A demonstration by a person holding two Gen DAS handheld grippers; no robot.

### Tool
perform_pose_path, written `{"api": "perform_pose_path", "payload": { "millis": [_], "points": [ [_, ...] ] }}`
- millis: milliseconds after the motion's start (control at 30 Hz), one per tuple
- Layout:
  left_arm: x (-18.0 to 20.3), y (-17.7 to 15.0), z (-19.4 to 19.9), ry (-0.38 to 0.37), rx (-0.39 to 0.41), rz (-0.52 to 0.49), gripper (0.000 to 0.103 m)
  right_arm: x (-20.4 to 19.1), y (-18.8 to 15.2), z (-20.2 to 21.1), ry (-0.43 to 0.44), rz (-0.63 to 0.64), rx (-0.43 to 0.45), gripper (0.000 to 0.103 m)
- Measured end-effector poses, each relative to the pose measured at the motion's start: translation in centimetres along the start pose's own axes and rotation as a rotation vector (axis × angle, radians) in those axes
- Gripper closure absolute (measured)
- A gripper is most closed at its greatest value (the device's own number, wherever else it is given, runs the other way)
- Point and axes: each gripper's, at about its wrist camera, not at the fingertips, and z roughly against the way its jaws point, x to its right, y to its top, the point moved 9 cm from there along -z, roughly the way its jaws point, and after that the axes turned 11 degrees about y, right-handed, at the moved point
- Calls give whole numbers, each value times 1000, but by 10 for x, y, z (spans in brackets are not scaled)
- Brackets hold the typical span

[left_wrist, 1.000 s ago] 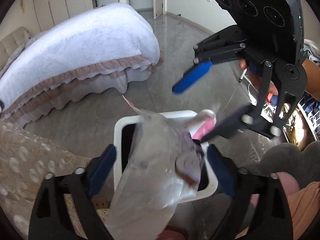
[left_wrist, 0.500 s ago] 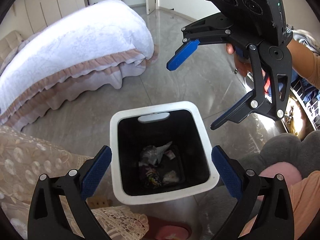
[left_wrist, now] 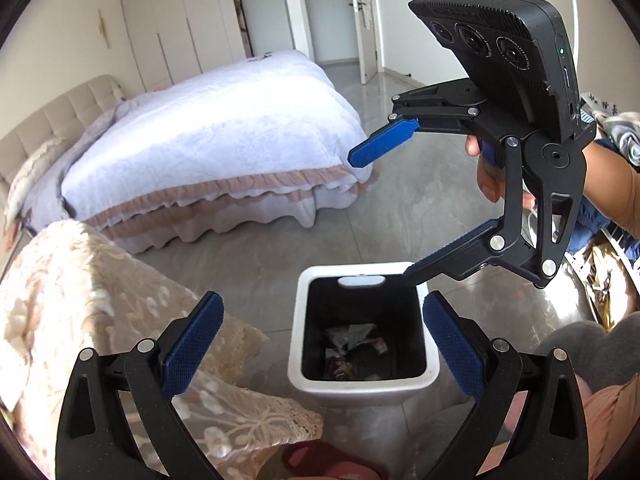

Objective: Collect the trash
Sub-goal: 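Move both open tools back over the table, then grasp the clear plastic box with the left tool while the right tool grasps the clear plastic bag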

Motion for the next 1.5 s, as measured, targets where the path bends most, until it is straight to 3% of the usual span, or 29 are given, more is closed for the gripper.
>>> {"api": "perform_pose_path", "payload": {
  "millis": [333, 600, 1067, 1333, 1500],
  "points": [
    [-65, -30, 68, 281, -12, 160, 5, -58, 80, -4, 89, 90, 152, 4],
    [-106, -50, 109, 443, -18, 302, 5, -91, 125, -13, 149, 121, 218, 4],
    [-185, -109, 163, 685, -78, 528, 5, -147, 184, -52, 181, 193, 214, 4],
    [-230, -163, 193, 857, -169, 660, 5, -169, 215, -93, 209, 158, 208, 4],
    [-256, -201, 208, 897, -214, 773, 5, -183, 229, -123, 228, 135, 177, 4]
  ]
}}
